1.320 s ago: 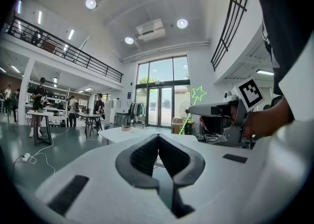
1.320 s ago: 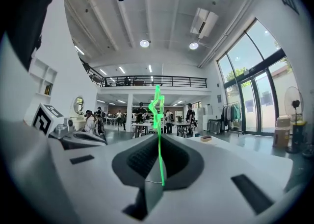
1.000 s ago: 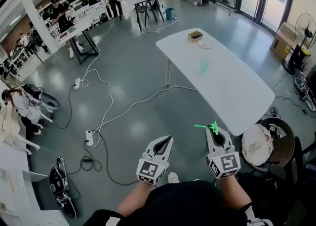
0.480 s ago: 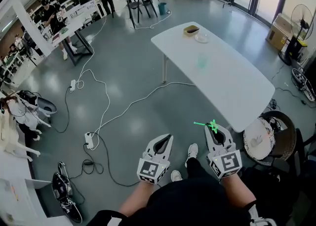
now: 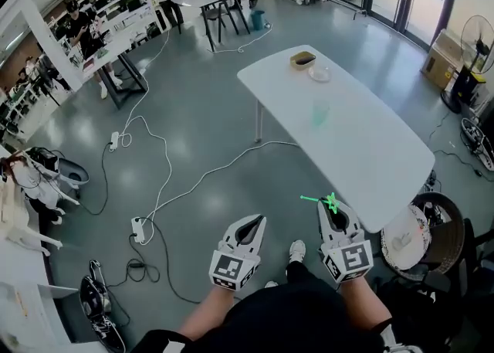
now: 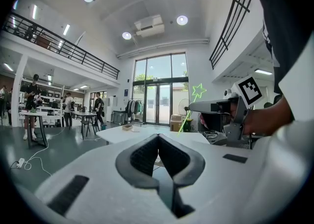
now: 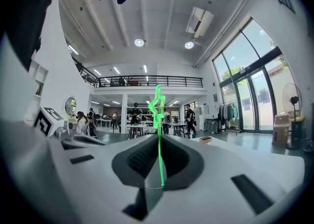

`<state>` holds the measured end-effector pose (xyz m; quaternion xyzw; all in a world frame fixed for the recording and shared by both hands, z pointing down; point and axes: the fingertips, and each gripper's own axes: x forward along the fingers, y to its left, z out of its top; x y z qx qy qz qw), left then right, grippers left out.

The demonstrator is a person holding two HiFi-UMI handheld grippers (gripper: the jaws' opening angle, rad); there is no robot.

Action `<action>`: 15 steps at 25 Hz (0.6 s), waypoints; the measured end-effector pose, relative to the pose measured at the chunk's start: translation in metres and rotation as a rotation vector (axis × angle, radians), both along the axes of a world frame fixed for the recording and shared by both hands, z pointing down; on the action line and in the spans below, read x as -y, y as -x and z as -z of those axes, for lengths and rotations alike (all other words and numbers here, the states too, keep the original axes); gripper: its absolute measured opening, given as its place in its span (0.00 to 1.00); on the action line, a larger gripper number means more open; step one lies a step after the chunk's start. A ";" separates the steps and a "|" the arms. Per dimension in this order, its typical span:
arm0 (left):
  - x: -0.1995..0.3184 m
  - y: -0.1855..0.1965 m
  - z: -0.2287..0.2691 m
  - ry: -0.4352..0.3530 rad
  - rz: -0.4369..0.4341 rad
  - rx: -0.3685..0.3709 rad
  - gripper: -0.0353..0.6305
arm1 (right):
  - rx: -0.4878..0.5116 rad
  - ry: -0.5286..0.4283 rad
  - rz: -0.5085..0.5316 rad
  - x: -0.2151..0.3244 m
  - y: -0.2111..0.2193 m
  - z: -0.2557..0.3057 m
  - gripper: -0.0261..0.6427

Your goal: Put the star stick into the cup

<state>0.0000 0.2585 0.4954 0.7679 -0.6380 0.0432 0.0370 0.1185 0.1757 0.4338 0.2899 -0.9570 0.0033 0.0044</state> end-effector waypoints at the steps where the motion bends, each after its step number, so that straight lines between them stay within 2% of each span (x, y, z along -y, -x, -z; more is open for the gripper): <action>1: 0.009 0.003 0.002 -0.002 0.000 0.001 0.07 | 0.000 0.001 0.000 0.010 0.003 0.000 0.07; 6: 0.058 0.014 0.008 -0.006 0.006 0.010 0.07 | 0.004 0.003 0.002 0.060 0.012 0.004 0.07; 15: 0.149 0.004 0.014 0.010 -0.011 0.025 0.07 | 0.014 0.006 -0.002 0.153 0.005 0.009 0.07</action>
